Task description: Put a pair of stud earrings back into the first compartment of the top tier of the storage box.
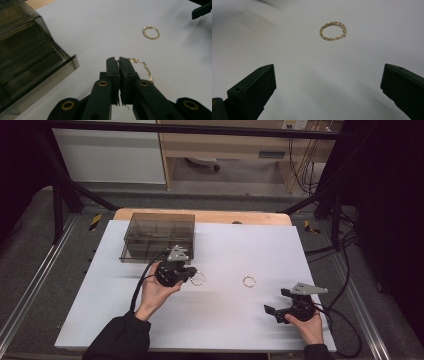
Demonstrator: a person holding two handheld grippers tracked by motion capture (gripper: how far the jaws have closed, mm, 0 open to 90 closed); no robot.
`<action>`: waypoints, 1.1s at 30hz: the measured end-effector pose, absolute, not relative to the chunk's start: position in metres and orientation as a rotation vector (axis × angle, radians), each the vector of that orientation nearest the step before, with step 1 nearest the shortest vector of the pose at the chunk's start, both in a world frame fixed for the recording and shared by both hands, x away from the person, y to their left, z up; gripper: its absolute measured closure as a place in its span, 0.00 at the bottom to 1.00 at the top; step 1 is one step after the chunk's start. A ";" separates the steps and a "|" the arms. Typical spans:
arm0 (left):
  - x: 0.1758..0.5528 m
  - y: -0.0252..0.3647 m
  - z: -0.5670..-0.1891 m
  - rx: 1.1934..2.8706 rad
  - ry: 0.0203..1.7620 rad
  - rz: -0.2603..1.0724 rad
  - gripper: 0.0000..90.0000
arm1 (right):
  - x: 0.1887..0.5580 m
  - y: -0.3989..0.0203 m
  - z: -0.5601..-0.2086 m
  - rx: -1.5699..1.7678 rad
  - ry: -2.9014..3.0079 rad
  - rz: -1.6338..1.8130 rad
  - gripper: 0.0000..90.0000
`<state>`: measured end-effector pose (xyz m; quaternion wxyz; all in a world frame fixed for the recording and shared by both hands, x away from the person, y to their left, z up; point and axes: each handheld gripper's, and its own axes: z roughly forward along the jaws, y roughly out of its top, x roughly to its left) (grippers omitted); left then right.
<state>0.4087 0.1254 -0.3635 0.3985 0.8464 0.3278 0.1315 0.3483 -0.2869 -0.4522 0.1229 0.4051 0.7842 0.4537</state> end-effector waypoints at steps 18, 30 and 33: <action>0.415 0.194 -0.343 2.098 0.925 0.402 0.96 | 0.348 -0.287 -0.452 1.183 2.289 1.319 0.01; 0.428 0.228 -0.333 2.064 0.997 0.448 0.96 | 0.348 -0.287 -0.452 1.178 2.289 1.318 0.01; 0.433 0.236 -0.332 2.053 1.023 0.463 0.96 | 0.348 -0.287 -0.452 1.182 2.288 1.320 0.01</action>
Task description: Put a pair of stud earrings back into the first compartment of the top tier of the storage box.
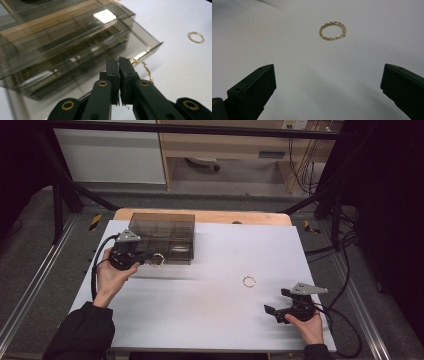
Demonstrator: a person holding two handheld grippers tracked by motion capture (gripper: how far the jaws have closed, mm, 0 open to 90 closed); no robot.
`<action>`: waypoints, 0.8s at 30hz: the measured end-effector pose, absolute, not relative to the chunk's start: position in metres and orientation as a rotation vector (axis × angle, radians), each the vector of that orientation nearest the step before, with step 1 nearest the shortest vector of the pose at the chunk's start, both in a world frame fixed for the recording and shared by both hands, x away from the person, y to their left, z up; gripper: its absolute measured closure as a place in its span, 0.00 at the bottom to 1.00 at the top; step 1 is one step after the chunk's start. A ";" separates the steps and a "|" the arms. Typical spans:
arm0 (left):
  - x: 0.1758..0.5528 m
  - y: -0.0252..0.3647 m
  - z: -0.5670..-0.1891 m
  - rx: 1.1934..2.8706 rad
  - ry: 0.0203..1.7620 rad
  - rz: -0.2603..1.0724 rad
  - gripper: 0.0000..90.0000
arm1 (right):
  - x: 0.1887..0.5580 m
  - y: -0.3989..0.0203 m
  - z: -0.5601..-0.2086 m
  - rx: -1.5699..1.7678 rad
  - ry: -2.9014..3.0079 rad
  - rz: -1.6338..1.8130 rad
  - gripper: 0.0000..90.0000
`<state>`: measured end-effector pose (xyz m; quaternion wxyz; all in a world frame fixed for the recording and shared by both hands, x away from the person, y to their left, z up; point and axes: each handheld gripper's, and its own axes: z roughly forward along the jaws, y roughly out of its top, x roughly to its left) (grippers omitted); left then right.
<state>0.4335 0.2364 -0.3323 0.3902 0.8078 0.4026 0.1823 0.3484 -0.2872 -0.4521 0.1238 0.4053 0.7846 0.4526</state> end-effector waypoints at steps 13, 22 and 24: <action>0.455 0.268 -0.340 2.015 1.150 0.500 0.96 | 0.348 -0.287 -0.452 1.185 2.289 1.318 0.01; 0.469 0.283 -0.351 2.007 1.222 0.532 0.96 | 0.348 -0.287 -0.452 1.184 2.289 1.318 0.01; 0.472 0.284 -0.354 2.006 1.236 0.535 0.96 | 0.348 -0.287 -0.452 1.180 2.291 1.315 0.01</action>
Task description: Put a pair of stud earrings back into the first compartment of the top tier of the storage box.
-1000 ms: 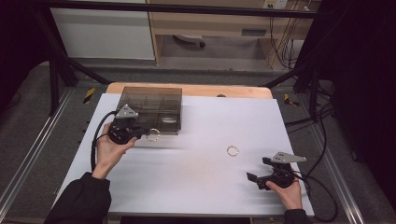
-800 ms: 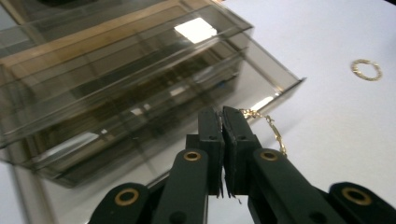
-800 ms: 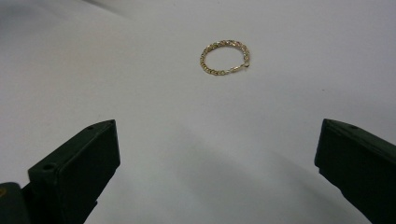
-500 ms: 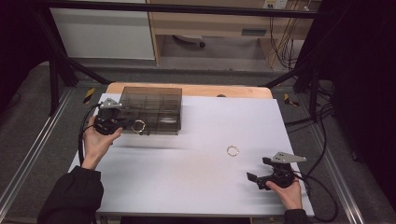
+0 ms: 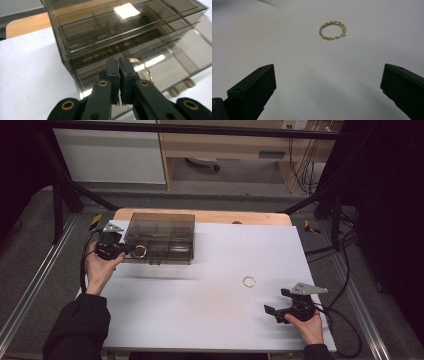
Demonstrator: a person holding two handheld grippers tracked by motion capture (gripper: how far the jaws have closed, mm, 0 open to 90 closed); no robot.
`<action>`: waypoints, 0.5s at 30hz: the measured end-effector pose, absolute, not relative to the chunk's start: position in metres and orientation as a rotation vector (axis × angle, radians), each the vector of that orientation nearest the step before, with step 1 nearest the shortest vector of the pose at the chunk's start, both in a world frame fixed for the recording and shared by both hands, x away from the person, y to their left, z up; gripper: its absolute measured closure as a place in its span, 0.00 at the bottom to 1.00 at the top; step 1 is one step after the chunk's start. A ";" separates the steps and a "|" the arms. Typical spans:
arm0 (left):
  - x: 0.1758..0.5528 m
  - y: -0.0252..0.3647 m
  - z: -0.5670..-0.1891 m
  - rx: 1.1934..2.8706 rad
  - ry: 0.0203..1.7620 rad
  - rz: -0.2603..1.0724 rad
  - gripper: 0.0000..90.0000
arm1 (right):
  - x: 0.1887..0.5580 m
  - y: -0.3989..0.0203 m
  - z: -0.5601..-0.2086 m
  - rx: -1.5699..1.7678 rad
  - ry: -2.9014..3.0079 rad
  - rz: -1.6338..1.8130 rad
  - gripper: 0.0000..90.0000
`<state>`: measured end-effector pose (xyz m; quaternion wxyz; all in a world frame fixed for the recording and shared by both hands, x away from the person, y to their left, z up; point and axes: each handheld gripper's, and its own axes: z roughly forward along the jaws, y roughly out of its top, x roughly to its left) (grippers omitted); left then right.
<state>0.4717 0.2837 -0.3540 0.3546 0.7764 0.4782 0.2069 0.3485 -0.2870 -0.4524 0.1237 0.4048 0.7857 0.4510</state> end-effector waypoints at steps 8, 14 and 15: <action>0.479 0.289 -0.365 2.016 1.278 0.542 0.96 | 0.348 -0.287 -0.452 1.180 2.291 1.316 0.01; 0.479 0.290 -0.370 2.035 1.290 0.538 0.95 | 0.348 -0.287 -0.452 1.179 2.290 1.319 0.01; 0.479 0.290 -0.370 2.038 1.289 0.548 0.94 | 0.348 -0.287 -0.452 1.180 2.290 1.319 0.01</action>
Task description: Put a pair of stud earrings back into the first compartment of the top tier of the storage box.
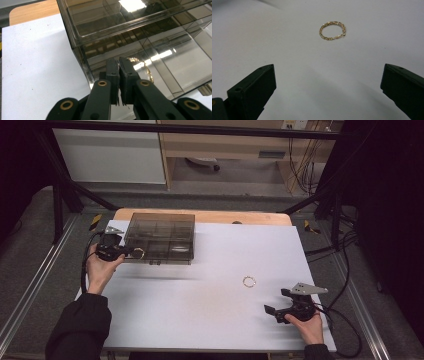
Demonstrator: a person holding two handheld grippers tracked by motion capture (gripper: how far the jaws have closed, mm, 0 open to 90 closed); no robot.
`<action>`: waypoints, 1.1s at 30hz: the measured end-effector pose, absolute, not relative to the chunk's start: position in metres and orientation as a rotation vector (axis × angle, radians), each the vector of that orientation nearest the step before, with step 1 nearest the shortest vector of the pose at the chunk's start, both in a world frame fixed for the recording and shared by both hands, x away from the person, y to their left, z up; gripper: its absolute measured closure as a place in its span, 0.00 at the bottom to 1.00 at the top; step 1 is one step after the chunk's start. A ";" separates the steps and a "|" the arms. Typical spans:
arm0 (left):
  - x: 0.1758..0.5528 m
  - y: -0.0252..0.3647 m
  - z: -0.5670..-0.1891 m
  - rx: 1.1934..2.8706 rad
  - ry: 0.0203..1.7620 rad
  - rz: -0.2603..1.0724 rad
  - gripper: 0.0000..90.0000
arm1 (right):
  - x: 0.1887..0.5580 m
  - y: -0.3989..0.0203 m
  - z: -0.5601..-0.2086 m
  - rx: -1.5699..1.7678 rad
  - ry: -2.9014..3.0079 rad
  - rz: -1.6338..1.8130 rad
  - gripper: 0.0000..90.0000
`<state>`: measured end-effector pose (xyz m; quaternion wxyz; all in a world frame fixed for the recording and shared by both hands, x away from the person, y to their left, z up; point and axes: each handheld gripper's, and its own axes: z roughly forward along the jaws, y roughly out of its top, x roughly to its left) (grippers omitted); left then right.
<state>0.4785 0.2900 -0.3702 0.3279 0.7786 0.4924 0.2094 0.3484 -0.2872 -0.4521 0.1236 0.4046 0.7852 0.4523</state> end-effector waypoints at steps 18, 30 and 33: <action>0.449 0.262 -0.351 2.025 1.135 0.532 0.40 | 0.348 -0.287 -0.452 1.189 2.288 1.323 0.01; 0.428 0.198 -0.355 2.079 0.964 0.453 0.17 | 0.348 -0.287 -0.452 1.178 2.292 1.321 0.01; 0.424 0.180 -0.358 2.089 0.928 0.431 0.12 | 0.348 -0.288 -0.452 1.178 2.292 1.321 0.01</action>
